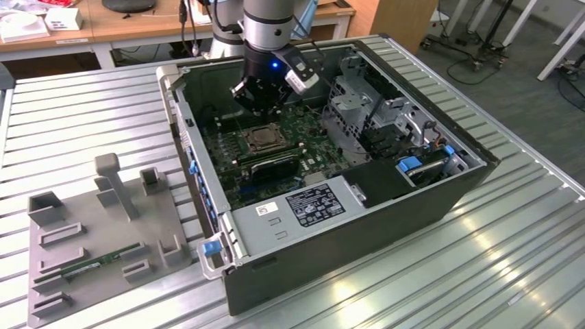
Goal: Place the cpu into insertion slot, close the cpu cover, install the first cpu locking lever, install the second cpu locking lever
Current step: 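Install the first cpu locking lever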
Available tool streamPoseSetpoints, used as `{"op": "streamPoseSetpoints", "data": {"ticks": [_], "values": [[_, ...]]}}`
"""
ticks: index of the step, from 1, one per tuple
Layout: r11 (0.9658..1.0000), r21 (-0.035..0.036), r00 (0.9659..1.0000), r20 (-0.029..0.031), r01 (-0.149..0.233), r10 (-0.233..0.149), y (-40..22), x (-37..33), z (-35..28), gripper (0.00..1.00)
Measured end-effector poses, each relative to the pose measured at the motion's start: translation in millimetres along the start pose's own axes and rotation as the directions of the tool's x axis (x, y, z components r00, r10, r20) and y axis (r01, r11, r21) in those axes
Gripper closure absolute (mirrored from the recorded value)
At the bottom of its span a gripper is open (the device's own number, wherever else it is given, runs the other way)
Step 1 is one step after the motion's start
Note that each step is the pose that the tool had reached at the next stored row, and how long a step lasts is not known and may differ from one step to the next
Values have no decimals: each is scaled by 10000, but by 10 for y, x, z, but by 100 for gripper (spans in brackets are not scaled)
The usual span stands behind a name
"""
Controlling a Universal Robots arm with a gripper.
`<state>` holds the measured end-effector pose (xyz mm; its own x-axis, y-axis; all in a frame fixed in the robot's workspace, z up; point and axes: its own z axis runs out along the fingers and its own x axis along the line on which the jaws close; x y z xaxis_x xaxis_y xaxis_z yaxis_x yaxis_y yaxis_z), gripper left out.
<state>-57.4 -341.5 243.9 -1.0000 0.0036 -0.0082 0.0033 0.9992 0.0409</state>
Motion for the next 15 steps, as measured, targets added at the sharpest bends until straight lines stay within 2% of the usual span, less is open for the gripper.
{"op": "streamPoseSetpoints", "data": {"ticks": [10, 15], "values": [[10000, -1, 10000, 0, -1, 1, 0, 20, 0, 89], [10000, 0, 10000, 0, 0, 0, -1, 65, 2, 89]]}}
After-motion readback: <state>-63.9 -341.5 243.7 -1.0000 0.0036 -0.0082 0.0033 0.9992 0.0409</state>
